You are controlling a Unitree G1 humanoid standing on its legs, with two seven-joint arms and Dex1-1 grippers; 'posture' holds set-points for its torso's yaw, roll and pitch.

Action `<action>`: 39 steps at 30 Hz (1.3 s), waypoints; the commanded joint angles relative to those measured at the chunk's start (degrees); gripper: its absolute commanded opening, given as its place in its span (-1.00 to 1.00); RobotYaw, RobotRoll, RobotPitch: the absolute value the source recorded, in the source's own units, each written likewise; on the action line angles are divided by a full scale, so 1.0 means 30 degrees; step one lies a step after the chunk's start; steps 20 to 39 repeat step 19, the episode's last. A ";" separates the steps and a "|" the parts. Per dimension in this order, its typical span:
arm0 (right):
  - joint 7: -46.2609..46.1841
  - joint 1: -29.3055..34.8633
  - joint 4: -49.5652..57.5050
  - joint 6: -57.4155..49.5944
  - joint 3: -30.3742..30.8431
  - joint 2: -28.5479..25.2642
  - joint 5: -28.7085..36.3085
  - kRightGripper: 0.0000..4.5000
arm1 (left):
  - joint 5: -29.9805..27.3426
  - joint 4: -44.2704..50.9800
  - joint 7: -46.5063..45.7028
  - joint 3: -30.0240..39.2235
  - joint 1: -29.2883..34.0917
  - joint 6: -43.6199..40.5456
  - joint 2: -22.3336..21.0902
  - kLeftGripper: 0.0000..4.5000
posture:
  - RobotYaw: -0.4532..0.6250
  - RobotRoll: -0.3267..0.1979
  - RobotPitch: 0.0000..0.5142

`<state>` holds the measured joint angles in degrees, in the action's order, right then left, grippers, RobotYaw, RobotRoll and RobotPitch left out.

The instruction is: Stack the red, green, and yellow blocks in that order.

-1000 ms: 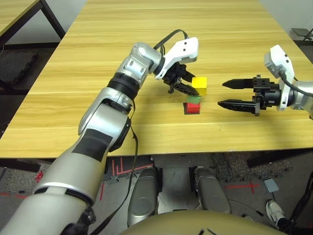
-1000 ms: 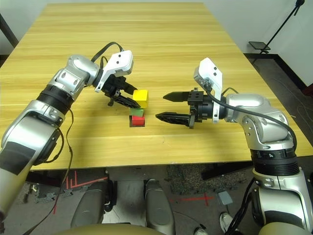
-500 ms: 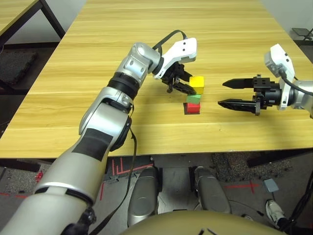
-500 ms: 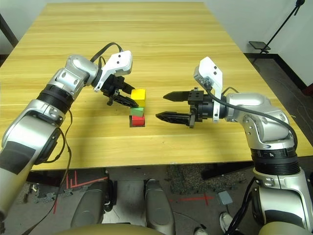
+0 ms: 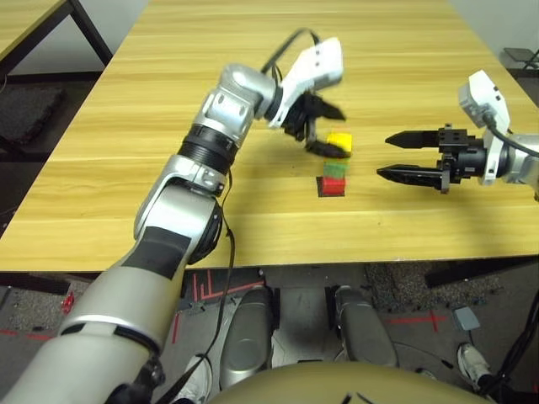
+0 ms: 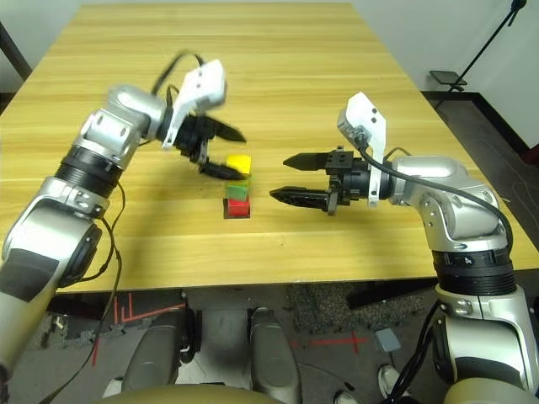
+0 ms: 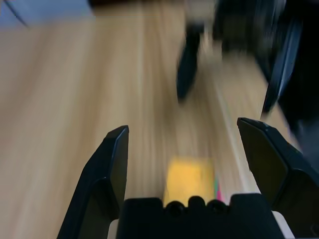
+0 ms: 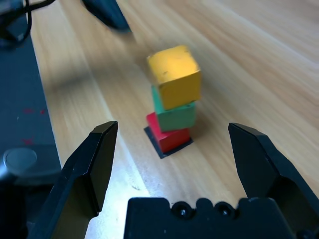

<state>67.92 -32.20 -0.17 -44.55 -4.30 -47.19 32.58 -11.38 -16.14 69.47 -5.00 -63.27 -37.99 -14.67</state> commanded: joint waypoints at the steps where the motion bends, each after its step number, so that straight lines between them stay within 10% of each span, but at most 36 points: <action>1: -0.1561 -0.0456 -0.2316 -0.0678 -0.2024 -0.0530 0.0085 1.00 | -0.2723 0.5765 -0.4589 0.4274 0.2324 -0.4309 0.0702 0.98 | 0.16 -0.23 -0.83; 14: -0.9346 -0.3130 -2.0175 1.7624 -0.5623 0.2190 -0.4541 1.00 | 0.0486 1.0211 -1.7036 0.8511 1.5054 0.4331 0.3124 0.98 | 0.16 -0.26 -0.60; 39: -0.9513 -0.3405 -2.2636 1.8957 -0.5575 0.1829 -0.5207 1.00 | 0.1452 0.8796 -1.9204 0.8479 1.6532 0.7813 0.3437 0.98 | 0.18 -0.28 -0.58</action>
